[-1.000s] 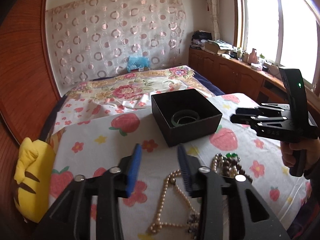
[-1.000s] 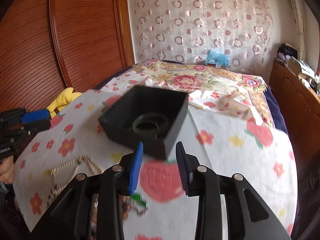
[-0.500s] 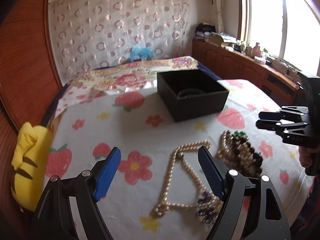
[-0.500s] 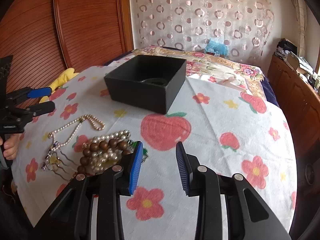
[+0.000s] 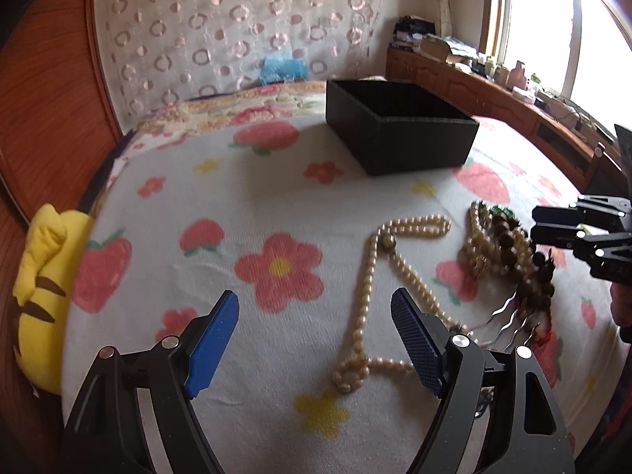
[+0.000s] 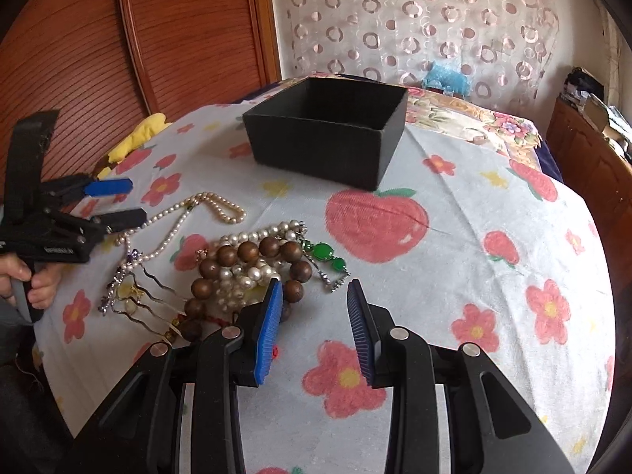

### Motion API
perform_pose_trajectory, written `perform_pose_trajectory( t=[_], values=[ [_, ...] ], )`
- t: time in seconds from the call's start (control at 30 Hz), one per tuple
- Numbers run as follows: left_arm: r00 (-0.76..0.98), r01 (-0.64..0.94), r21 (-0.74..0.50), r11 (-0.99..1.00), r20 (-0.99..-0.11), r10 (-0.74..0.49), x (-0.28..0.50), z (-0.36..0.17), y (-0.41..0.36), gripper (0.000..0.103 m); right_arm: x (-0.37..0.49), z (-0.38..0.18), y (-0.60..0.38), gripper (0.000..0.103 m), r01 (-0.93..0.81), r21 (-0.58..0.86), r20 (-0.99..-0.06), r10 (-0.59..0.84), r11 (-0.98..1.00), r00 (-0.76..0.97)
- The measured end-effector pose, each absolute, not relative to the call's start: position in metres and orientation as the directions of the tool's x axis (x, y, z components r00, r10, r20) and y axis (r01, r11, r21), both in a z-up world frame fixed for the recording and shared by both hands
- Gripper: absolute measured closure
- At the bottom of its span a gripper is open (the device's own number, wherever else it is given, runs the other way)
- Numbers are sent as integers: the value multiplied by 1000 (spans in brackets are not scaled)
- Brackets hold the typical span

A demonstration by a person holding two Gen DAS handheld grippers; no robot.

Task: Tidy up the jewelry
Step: 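Move the left tool to the pearl necklace and close on it, then lift the pearl necklace with the left tool while the right tool grasps the wooden bead bracelet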

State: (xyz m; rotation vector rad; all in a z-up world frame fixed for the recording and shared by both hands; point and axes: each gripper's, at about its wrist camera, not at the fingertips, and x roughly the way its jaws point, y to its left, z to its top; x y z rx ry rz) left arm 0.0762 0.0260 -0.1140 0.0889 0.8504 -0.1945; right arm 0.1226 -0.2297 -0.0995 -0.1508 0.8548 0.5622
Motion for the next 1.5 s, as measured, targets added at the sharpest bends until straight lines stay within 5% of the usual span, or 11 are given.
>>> perform_pose_trajectory(
  t=[0.23, 0.4, 0.57, 0.87, 1.03, 1.5],
  values=[
    [617, 210, 12, 978, -778, -123, 82, -119, 22, 28, 126, -104, -214, 67, -534, 55, -770, 376, 844, 515],
    [615, 217, 18, 976, -779, -123, 82, -119, 17, 28, 130, -106, -223, 84, -501, 27, -780, 332, 865, 531],
    [615, 217, 19, 976, -779, -122, 82, -118, 18, 29, 131, -108, -229, 85, -489, 15, -776, 319, 872, 545],
    [626, 257, 26, 966, -766, -146, 77, -115, 11, 64, 132, -111, -233, 84, -488, 22, -769, 326, 873, 550],
    [608, 298, 18, 954, -774, -176, 77, -113, 2, 98, 131, -111, -234, 84, -488, 21, -768, 326, 873, 551],
    [723, 265, -55, 963, -650, -236, 61, -45, 5, 99, 129, -111, -231, 84, -487, 24, -768, 328, 873, 550]
  ],
)
